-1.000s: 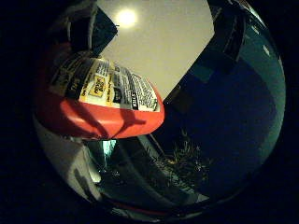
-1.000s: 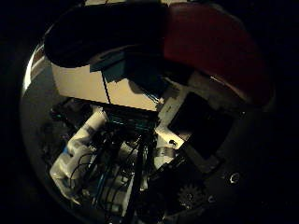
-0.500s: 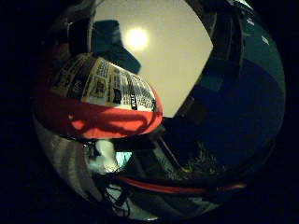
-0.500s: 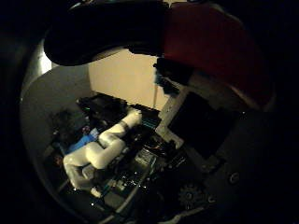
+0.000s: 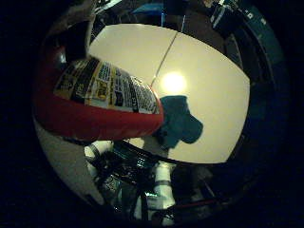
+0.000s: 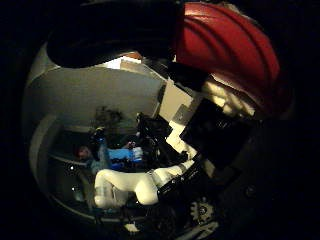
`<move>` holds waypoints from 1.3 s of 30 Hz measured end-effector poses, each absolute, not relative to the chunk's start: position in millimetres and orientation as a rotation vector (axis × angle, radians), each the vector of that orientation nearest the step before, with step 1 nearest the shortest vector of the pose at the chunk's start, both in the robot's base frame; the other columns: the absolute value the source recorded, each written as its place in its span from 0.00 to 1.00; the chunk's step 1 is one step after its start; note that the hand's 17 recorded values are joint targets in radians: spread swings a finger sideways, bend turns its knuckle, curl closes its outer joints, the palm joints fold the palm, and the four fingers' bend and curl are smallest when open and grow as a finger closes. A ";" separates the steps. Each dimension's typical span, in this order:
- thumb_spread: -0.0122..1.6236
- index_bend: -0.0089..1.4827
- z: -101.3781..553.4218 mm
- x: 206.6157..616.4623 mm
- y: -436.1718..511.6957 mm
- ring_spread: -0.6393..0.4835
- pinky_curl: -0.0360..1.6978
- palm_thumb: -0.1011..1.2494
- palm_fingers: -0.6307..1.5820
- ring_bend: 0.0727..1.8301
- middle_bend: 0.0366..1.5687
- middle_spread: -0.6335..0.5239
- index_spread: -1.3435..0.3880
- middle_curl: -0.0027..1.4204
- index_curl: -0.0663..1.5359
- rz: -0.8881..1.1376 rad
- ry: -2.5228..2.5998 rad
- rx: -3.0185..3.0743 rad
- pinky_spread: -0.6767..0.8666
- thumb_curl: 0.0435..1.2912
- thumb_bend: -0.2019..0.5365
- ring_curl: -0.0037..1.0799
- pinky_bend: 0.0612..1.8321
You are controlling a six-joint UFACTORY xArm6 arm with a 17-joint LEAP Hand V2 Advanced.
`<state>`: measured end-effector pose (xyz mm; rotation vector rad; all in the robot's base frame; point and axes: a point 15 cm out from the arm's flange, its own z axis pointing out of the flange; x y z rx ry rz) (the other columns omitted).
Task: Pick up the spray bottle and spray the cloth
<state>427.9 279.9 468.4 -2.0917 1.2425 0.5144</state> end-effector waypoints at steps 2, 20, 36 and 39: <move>0.69 0.84 467.5 425.3 285.4 0.37 0.75 0.89 0.79 0.74 0.89 0.45 0.67 0.54 0.53 0.521 1.196 -2.044 0.30 0.44 0.26 0.75 0.57; 0.67 0.84 389.8 399.3 310.8 0.37 0.75 0.89 0.79 0.74 0.89 0.45 0.67 0.54 0.53 0.739 0.986 -1.778 0.30 0.47 0.26 0.75 0.57; 0.66 0.84 302.2 436.1 325.8 0.37 0.75 0.88 0.79 0.74 0.89 0.45 0.67 0.53 0.53 0.813 0.973 -1.779 0.30 0.49 0.26 0.75 0.57; 0.66 0.84 291.4 444.9 334.0 0.37 0.75 0.88 0.79 0.74 0.89 0.45 0.67 0.53 0.53 0.827 0.966 -1.788 0.30 0.49 0.26 0.76 0.57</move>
